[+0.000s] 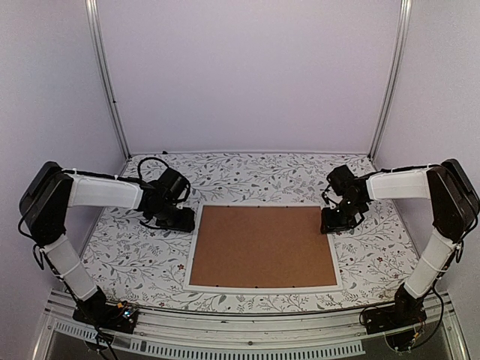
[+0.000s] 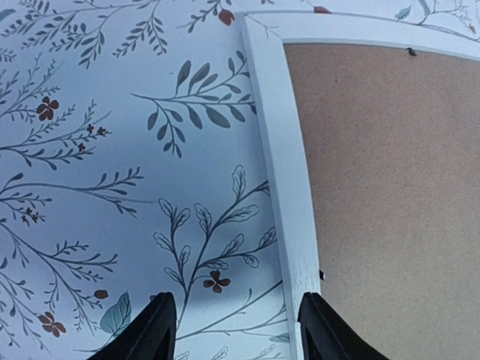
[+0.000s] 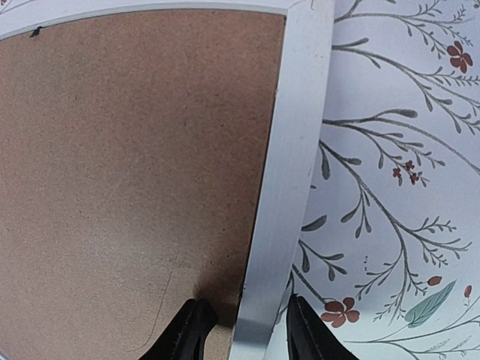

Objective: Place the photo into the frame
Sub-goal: Press the fastener onto the backboard.

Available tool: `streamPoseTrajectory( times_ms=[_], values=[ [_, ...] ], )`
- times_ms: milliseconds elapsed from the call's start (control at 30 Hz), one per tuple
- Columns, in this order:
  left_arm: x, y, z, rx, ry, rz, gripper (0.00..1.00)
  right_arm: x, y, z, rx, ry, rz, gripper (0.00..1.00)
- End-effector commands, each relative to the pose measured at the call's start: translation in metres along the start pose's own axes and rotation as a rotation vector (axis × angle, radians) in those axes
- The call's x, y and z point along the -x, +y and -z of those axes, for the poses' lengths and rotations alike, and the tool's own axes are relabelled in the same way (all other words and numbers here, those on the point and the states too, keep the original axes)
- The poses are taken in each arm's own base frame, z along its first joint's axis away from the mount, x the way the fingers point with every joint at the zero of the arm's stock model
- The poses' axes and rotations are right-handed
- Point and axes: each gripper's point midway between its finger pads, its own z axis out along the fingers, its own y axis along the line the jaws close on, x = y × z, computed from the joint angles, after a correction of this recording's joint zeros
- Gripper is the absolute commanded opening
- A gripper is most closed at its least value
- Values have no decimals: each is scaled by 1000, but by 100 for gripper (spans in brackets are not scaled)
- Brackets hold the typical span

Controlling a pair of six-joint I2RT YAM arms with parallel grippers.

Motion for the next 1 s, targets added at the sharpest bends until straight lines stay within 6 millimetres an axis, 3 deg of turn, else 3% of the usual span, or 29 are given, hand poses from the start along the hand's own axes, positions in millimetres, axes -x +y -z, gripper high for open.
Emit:
streamPoseTrajectory(
  times_ms=[0, 500, 967],
  values=[
    [1, 2, -6, 21, 40, -27, 59, 10, 7, 9, 26, -38, 6, 40],
    [-7, -5, -22, 12, 84, -42, 58, 8, 7, 5, 27, -31, 6, 40],
    [-30, -37, -35, 6, 133, -110, 56, 2, 9, 2, 47, -24, -4, 40]
  ],
)
